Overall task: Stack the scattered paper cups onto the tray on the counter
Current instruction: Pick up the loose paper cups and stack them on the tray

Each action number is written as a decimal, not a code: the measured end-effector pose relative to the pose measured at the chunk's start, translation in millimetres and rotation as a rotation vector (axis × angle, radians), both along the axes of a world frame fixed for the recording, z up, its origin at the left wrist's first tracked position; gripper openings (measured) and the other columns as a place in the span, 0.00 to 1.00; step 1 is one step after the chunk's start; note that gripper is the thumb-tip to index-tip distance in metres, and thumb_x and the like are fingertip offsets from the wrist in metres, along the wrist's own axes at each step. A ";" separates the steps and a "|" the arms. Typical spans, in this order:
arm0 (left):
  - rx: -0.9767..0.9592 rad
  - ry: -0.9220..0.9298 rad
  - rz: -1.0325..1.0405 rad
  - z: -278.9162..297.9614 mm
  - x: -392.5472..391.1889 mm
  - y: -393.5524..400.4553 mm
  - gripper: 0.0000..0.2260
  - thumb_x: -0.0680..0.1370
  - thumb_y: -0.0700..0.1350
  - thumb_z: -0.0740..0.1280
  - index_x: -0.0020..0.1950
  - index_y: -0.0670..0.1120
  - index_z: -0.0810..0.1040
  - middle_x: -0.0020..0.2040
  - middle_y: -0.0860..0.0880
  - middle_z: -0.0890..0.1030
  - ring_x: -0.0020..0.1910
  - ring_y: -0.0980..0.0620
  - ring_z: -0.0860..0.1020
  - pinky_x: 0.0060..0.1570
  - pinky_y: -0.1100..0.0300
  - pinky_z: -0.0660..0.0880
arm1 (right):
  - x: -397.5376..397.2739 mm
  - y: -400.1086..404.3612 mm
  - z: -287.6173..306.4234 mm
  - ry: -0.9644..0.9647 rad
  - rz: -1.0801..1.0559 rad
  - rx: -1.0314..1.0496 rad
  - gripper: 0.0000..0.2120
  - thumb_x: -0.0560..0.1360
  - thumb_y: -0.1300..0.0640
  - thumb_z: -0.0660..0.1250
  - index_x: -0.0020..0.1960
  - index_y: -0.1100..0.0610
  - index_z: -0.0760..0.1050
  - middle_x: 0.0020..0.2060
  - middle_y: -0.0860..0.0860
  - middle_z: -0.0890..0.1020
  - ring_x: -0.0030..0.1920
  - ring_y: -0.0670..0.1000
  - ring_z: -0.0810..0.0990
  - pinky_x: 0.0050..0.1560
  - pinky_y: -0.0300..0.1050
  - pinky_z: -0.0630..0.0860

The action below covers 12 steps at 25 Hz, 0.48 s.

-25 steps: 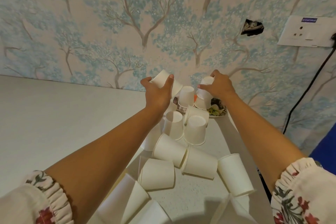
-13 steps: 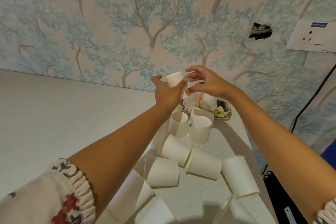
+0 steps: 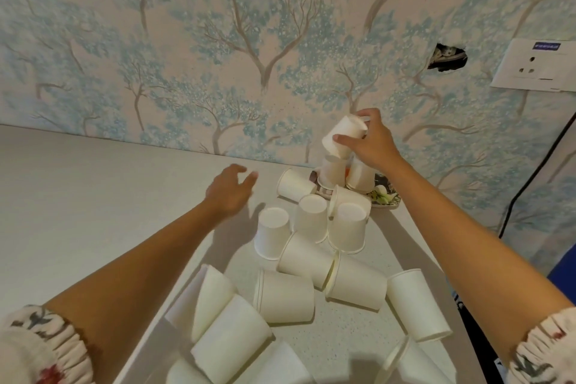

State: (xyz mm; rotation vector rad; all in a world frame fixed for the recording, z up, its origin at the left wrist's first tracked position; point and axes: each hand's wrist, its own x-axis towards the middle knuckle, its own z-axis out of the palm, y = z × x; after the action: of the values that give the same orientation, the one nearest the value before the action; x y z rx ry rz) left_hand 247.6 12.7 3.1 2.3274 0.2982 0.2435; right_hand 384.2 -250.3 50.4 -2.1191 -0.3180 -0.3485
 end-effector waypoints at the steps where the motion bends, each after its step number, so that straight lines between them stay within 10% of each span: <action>1: 0.097 0.116 -0.026 -13.3 -6.2 14.8 0.23 0.84 0.55 0.54 0.76 0.45 0.63 0.77 0.44 0.64 0.76 0.43 0.60 0.74 0.46 0.53 | 5.1 -0.6 -4.1 0.005 -0.044 -0.035 0.35 0.70 0.48 0.77 0.69 0.54 0.63 0.64 0.56 0.74 0.56 0.55 0.75 0.47 0.45 0.71; 5: 0.272 0.520 -0.224 -41.3 -20.5 42.7 0.24 0.86 0.50 0.47 0.81 0.46 0.47 0.80 0.45 0.40 0.78 0.40 0.36 0.74 0.42 0.37 | 17.5 11.4 -19.9 0.009 -0.092 -0.118 0.33 0.71 0.49 0.76 0.68 0.57 0.63 0.64 0.58 0.74 0.59 0.60 0.76 0.50 0.50 0.74; 12: 0.379 0.598 -0.325 -44.2 -27.2 49.9 0.33 0.84 0.57 0.53 0.80 0.48 0.38 0.79 0.48 0.33 0.77 0.41 0.33 0.75 0.43 0.37 | 26.5 20.4 -33.8 0.053 -0.110 -0.226 0.34 0.71 0.50 0.76 0.69 0.60 0.63 0.65 0.60 0.73 0.62 0.61 0.74 0.52 0.47 0.71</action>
State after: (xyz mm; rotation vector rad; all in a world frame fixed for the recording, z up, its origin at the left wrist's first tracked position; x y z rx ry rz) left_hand 220.4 62.6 -41.1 2.7358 0.1635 -0.6167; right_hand 410.7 -229.9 16.6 -2.3700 -0.2182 -0.3320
